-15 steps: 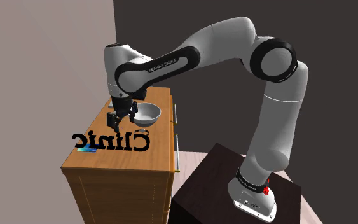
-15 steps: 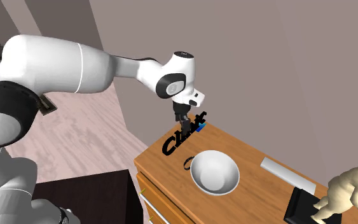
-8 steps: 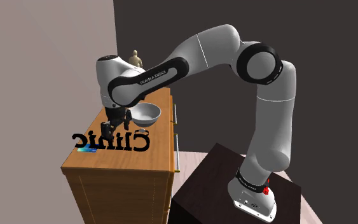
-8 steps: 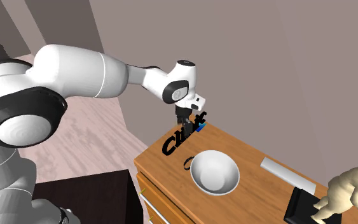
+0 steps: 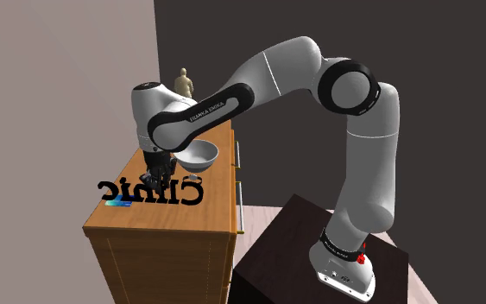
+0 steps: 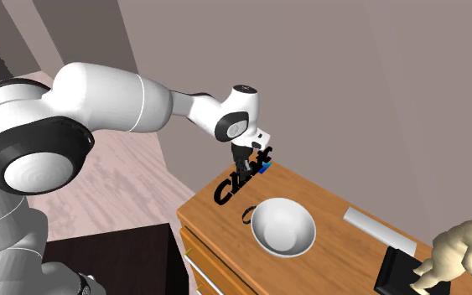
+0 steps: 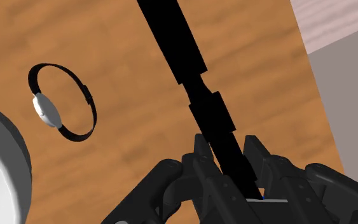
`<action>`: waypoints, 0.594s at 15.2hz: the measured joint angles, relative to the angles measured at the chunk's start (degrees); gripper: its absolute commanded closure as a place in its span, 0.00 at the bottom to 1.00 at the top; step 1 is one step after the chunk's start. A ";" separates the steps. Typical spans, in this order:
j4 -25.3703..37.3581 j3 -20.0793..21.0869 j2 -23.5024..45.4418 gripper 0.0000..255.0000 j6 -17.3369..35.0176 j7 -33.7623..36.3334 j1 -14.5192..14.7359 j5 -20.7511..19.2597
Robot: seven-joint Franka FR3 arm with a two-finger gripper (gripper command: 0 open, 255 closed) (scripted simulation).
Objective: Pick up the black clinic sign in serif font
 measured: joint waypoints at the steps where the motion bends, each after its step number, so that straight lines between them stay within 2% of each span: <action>1: -0.01 0.00 0.00 1.00 0.00 0.01 0.01 0.00; 9: 0.45 0.11 -0.79 1.00 -1.26 -0.29 -0.13 0.33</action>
